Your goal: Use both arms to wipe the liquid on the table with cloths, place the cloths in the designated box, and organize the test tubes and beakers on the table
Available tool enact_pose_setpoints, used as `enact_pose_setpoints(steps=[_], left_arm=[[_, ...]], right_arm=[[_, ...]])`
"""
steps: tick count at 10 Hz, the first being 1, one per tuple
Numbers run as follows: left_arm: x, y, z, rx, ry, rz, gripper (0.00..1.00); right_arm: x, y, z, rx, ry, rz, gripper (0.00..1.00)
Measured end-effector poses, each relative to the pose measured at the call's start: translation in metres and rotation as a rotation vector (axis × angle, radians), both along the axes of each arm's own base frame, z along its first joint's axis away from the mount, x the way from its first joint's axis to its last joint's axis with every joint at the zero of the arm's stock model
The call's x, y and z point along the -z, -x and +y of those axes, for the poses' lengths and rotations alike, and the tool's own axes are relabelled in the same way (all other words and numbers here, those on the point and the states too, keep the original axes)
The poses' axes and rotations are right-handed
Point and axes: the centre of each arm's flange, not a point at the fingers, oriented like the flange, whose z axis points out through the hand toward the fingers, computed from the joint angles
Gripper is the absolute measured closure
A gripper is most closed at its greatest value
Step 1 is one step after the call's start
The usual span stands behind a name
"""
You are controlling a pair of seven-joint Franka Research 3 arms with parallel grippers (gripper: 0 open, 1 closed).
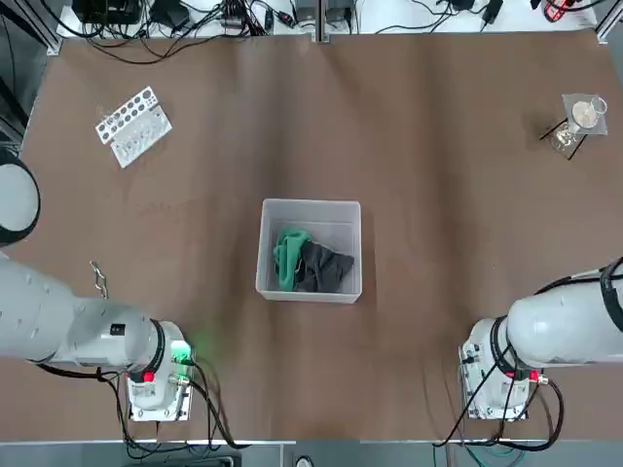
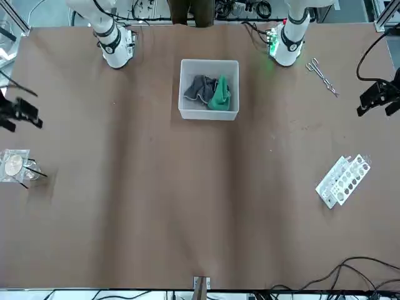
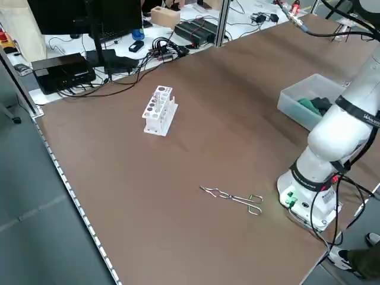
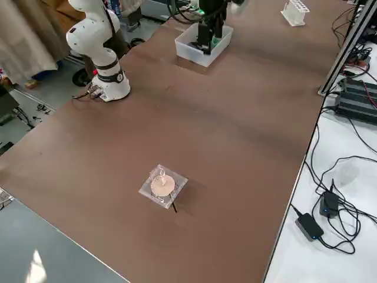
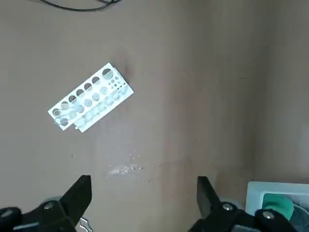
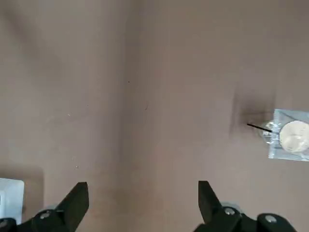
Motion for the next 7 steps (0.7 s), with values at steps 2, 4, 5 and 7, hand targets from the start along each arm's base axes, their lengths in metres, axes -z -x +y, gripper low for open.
enact_pose_setpoints(steps=[2, 4, 5, 7], left_arm=[[0.000, 0.000, 0.000, 0.000, 0.000, 0.000, 0.03], [0.000, 0.000, 0.000, 0.000, 0.000, 0.000, 0.04], [0.000, 0.000, 0.000, 0.000, 0.000, 0.000, 0.03], [0.001, 0.000, 0.000, 0.000, 0.000, 0.003, 0.03]], right_arm=[[0.010, -0.004, 0.002, -0.001, 0.015, 0.010, 0.00], [0.018, -0.007, 0.000, 0.003, 0.016, 0.022, 0.00], [0.021, -0.008, 0.000, 0.002, 0.016, 0.028, 0.00], [0.024, -0.010, 0.000, 0.005, 0.017, 0.032, 0.00]])
